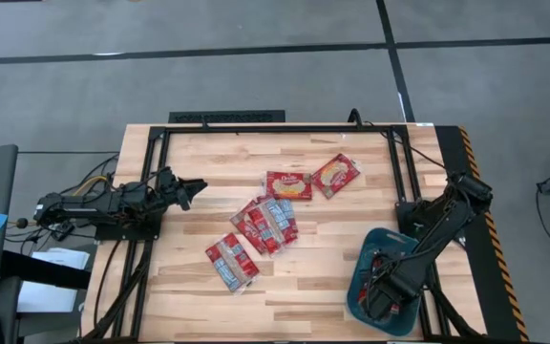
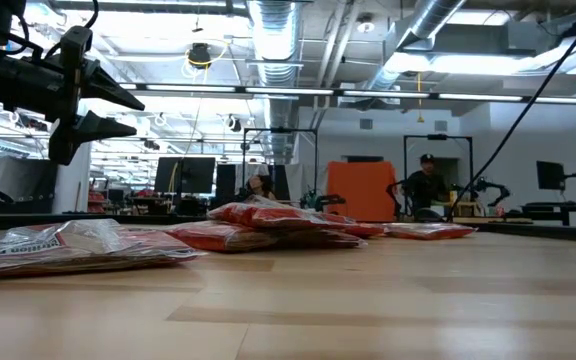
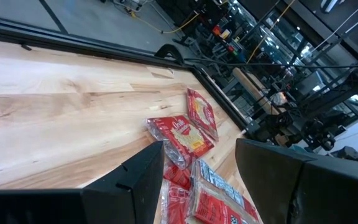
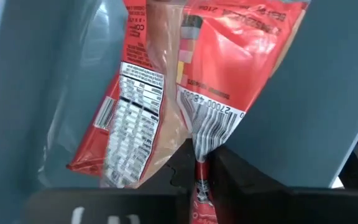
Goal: Sort popcorn bags into baskets
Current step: Put the popcorn bag into the blue bin
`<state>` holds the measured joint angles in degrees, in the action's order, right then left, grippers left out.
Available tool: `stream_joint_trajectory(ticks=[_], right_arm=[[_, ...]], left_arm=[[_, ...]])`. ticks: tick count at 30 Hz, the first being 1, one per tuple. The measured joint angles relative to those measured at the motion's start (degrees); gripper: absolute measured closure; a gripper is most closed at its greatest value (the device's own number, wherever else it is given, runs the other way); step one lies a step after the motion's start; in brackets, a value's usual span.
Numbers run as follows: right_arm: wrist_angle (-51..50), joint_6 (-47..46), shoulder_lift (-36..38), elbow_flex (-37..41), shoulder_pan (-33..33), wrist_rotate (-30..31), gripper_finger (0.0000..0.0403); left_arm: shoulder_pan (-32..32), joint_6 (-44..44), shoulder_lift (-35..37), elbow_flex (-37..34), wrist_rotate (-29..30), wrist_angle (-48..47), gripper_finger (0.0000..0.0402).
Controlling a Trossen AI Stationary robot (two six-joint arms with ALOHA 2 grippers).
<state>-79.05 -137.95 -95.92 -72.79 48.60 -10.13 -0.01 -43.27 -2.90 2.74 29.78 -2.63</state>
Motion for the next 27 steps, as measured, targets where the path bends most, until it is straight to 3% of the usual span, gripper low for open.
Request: stream_joint_trajectory(ticks=[17,20,27], right_arm=[[-2.26,3.3,1.32,-0.47,-1.25,0.26,0.0245],[-2.16,8.39,2.47,-2.77,-3.69,4.42,0.0236],[-2.1,27.79,5.39,-9.7,-15.13,22.61,0.0227]], left_arm=[[0.0,0.79,0.0,0.0,-0.02,0.0,0.0215],[0.0,0.65,0.0,0.0,-0.02,0.0,0.0215],[-0.02,0.46,0.0,0.0,0.57,0.0,0.0215]])
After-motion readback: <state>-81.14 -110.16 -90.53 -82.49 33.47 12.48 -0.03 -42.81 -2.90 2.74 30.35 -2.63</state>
